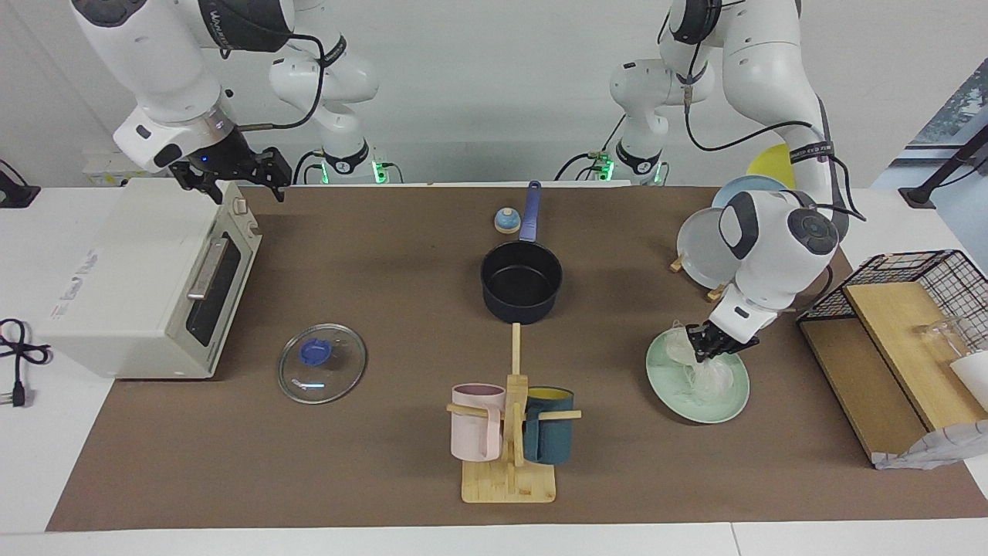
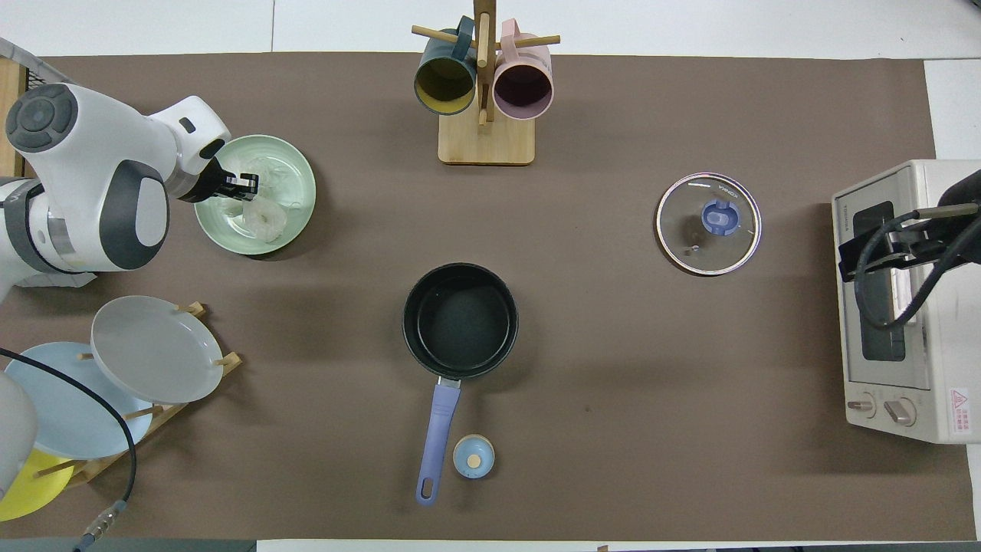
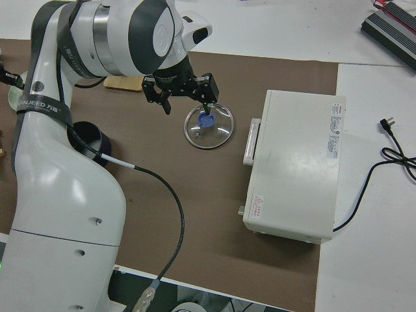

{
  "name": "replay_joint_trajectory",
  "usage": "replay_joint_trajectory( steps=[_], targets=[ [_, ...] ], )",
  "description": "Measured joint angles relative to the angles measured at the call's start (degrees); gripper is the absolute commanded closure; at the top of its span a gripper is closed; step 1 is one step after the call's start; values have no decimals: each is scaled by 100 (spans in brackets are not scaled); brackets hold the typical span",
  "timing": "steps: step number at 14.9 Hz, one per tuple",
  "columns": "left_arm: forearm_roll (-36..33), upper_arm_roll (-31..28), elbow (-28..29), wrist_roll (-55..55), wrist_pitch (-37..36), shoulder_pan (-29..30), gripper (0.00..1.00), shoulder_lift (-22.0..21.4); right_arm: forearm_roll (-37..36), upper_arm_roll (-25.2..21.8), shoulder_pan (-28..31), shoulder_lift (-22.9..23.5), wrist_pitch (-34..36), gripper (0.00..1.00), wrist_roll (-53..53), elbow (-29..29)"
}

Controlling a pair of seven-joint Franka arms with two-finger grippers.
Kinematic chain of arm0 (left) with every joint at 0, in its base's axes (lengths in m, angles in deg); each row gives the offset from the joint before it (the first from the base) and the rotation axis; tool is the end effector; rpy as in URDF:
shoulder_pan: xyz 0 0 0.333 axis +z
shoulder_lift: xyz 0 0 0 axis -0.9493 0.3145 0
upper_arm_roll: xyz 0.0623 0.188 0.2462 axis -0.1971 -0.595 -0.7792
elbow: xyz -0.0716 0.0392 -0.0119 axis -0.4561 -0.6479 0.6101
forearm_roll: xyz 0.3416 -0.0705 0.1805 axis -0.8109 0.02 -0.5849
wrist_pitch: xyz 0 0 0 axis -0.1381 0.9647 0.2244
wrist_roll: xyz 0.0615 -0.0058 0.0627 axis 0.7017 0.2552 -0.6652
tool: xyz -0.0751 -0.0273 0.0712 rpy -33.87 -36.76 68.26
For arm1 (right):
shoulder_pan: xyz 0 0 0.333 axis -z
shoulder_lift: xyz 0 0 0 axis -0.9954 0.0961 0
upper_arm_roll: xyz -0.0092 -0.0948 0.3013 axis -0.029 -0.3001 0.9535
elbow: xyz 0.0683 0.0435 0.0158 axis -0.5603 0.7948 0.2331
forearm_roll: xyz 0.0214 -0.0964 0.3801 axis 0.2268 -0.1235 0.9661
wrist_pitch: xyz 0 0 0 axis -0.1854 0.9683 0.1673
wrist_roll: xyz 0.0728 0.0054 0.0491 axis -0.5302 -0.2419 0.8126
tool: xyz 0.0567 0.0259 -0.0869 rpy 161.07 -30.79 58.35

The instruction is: Transfer vermicelli from pot to plate

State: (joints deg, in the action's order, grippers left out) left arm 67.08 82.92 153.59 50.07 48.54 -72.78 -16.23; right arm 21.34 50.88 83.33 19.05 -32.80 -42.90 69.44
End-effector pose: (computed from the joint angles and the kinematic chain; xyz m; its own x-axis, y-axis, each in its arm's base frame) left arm 0.6563 -0.0787 0.3538 0.9822 -0.1617 0.0958 -0.1684 -0.9834 0.0673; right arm 0.5410 0.0071 0.6164 0.9829 0.0553 -0.1759 0.0635 -0.9971 0.0417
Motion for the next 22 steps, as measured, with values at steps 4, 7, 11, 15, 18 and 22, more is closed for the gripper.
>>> replay_joint_trajectory(
  steps=[4, 7, 11, 15, 18, 22],
  targets=[
    [-1, 0, -138, -15, -101, 0, 0, -6, 0, -183, 2, 1, -64, 0, -1, 9],
    [-1, -1, -542, 105, -754, 1, 0, -182, 5, -346, 4, 4, -152, 0, -1, 39],
    [-3, 1, -732, 486, -1757, 1, 0, -994, 15, -413, 3, 5, -349, 0, 1, 157],
    [-8, -21, -731, 598, -2777, 5, 0, -1890, 16, -414, 4, 4, -372, 0, 1, 192],
    [-13, -18, -627, 784, -3367, 5, 0, -2305, 16, -414, 3, 1, -372, 0, 1, 192],
    [-14, 16, -61, 855, -3486, -4, 0, -2580, 18, -414, 4, -10, -372, 0, 1, 191]
  ],
)
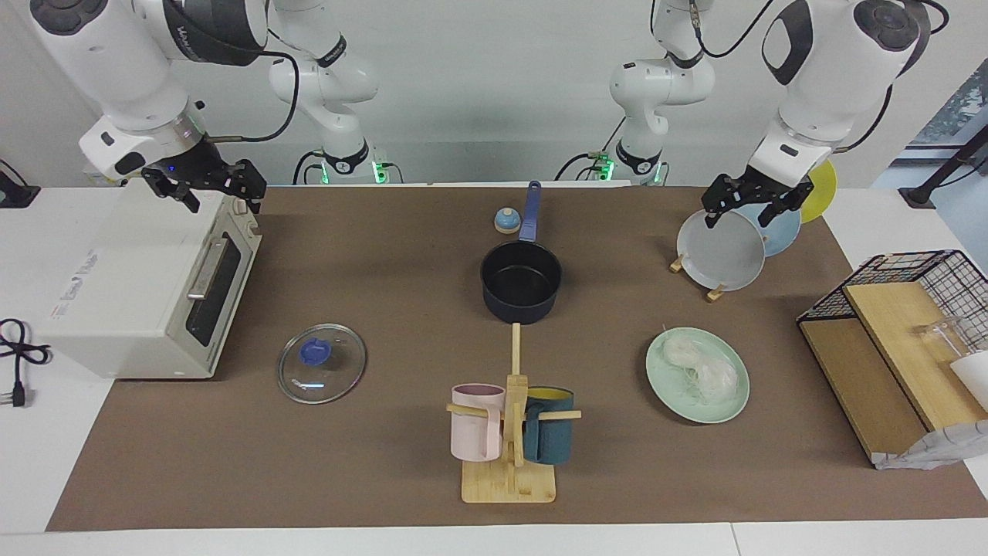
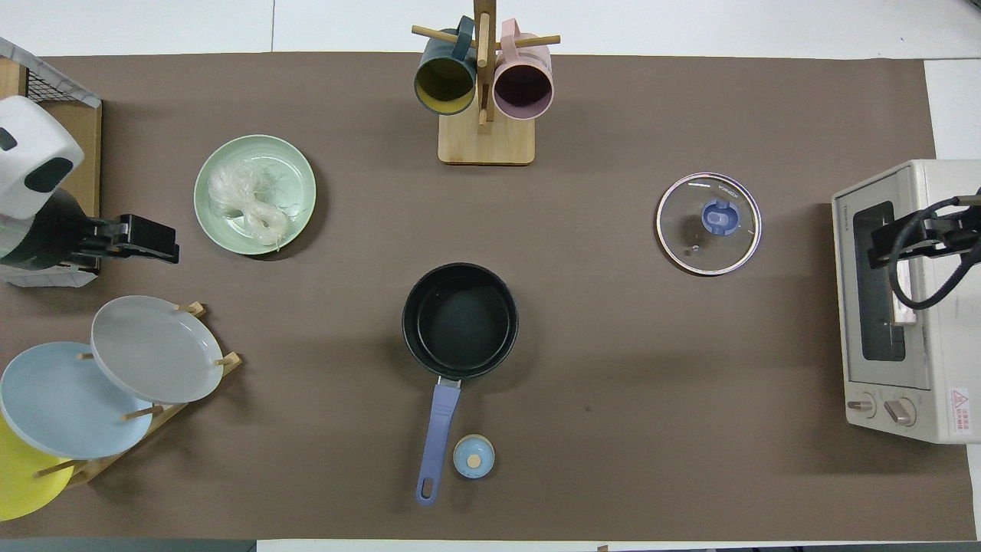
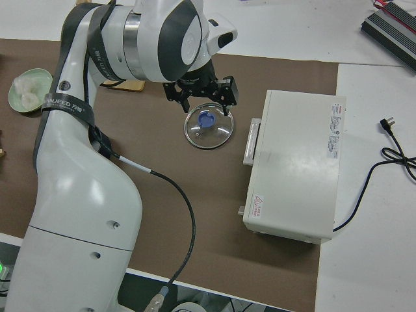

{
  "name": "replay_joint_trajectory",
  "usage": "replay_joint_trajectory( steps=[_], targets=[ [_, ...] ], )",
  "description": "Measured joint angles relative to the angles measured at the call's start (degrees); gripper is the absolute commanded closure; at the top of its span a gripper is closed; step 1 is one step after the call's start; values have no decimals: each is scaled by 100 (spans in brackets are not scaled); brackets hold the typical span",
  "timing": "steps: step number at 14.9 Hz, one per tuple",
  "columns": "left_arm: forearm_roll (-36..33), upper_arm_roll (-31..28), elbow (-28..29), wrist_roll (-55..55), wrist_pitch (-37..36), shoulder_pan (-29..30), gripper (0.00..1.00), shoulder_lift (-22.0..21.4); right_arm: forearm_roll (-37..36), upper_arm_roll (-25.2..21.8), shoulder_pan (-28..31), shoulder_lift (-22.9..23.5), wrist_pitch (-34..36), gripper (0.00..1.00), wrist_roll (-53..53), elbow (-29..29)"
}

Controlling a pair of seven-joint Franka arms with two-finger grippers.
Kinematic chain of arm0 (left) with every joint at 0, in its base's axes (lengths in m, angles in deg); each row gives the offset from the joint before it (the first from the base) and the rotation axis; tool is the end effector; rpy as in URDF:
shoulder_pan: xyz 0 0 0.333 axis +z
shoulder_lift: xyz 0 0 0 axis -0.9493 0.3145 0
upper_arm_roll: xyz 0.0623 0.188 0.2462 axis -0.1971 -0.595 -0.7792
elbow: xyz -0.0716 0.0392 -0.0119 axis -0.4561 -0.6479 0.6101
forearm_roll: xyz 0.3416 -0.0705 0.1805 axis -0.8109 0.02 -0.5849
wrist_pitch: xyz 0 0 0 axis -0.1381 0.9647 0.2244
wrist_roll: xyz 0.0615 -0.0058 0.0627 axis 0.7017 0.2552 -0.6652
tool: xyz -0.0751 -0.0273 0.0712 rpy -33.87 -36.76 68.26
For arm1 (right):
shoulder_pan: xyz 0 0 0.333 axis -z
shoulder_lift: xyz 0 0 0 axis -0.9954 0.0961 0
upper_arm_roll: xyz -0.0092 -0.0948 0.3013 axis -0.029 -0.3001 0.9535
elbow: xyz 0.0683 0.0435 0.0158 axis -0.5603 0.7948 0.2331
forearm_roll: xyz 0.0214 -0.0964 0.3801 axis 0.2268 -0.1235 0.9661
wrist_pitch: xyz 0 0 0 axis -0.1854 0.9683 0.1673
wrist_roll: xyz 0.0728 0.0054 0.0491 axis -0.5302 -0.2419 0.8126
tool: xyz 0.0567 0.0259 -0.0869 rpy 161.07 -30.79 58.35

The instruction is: Transfer vermicelli from pot to plate

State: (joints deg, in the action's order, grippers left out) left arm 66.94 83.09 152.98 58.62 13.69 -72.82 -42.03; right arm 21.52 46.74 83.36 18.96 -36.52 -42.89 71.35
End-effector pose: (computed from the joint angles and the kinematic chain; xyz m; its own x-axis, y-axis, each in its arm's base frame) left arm 0.5324 -0.0752 0.5768 0.9969 -0.0508 -0.0596 -0.0493 -0.9985 0.0257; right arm 0.5462 -0.0315 0.6067 0.9896 -0.0131 -0.1432 -0.0072 -0.9991 0.0417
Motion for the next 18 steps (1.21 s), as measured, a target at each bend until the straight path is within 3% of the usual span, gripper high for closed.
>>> replay_joint_trajectory(
  steps=[3, 8, 18],
  targets=[
    [0, -68, 77, 8, -141, -36, 0, -46, 2, 1, -1, -43, 0, 0, 0, -5],
    [0, -180, -528, 8, -563, -76, 0, -52, 3, 1, -1, -68, -2, 0, 0, -5],
    [0, -164, -547, 8, -562, -64, 0, -25, 12, 6, -7, -68, -9, 0, 0, -5]
  ],
)
